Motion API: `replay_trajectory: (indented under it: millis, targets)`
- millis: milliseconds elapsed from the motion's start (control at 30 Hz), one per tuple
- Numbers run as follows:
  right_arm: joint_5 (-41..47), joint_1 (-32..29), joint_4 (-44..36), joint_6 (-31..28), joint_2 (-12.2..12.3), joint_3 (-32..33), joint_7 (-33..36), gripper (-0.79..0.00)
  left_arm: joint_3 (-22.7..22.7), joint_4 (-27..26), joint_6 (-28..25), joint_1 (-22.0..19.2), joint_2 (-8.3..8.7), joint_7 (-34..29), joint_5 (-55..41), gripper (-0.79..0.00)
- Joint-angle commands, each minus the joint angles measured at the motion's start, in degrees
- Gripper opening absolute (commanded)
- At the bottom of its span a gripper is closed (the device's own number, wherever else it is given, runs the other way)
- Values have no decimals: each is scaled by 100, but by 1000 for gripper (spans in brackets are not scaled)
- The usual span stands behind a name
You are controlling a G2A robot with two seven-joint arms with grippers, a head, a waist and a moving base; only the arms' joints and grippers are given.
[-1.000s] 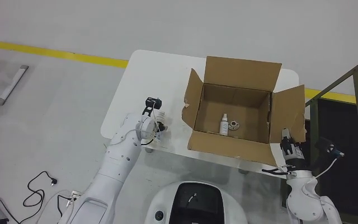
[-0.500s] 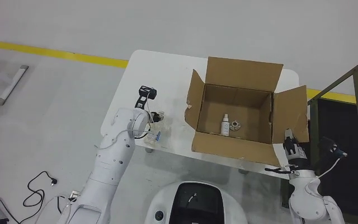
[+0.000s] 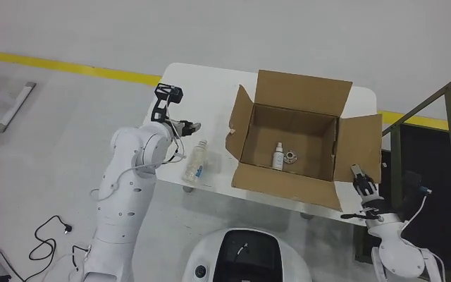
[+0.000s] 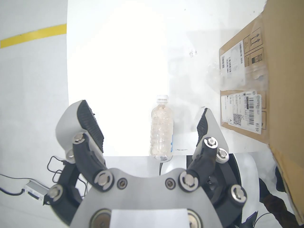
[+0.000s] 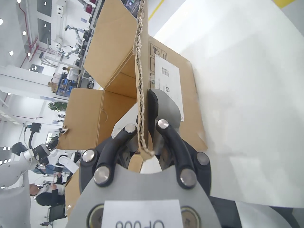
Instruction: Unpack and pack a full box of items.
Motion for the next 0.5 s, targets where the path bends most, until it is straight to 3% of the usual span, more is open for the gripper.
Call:
replay_trajectory:
  millis: [0, 467]
  targets:
    - [239, -8, -11, -40, 6, 54, 169, -785, -16, -99, 47, -65, 0, -68, -93, 0]
    - [1156, -118, -17, -150, 59, 334, 982, -785, -177, -905, 176, -279, 44, -129, -561, 0]
